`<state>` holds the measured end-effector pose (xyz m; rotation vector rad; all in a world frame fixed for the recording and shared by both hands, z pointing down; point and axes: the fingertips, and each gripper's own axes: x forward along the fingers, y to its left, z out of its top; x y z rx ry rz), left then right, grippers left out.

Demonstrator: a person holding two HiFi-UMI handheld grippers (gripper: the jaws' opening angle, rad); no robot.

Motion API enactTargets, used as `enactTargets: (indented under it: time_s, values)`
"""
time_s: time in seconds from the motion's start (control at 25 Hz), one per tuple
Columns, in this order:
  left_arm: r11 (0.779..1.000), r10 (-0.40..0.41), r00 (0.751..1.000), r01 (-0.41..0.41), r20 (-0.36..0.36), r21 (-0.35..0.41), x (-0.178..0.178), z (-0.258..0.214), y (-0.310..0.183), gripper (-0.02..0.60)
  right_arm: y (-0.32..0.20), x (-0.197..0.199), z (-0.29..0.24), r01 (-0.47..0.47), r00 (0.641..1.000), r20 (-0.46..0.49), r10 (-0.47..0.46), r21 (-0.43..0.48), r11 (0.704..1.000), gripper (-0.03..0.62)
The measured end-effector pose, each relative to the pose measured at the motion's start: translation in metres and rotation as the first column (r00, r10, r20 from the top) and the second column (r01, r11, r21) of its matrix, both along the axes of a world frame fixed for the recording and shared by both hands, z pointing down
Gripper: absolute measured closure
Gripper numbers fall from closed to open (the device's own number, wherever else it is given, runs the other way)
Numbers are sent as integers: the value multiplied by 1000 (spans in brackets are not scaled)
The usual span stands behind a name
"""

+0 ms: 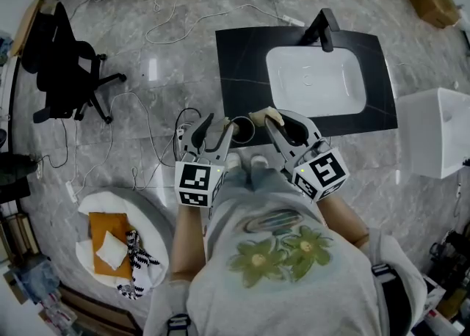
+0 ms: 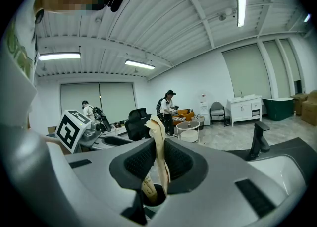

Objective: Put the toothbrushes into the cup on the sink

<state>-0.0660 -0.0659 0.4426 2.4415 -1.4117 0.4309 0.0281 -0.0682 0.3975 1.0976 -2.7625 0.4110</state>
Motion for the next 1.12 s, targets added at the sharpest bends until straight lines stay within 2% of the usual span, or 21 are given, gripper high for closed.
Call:
enactTargets:
  time_s: [0.32,0.48,0.68,1.12]
  values:
    - [996,-37,999,40,-36,74,-10,-35,-3,415,0,2,-6,-1,1000,9,1,11,1000,517]
    - [993,-72,995,78,-68,83,-16,-42,-2,505,0,1,-7,-1,1000,14,1,14,1000,519]
    - [993,-80,992,88,-100,81,-22,-47,0,560,1,-1,-9,6,1000,16,-6,15,1000,517]
    - [997,-63,992,67,-107,34,-21,-40,1,563,2,-11,-6,28,999,30,-28,-8,1000,518]
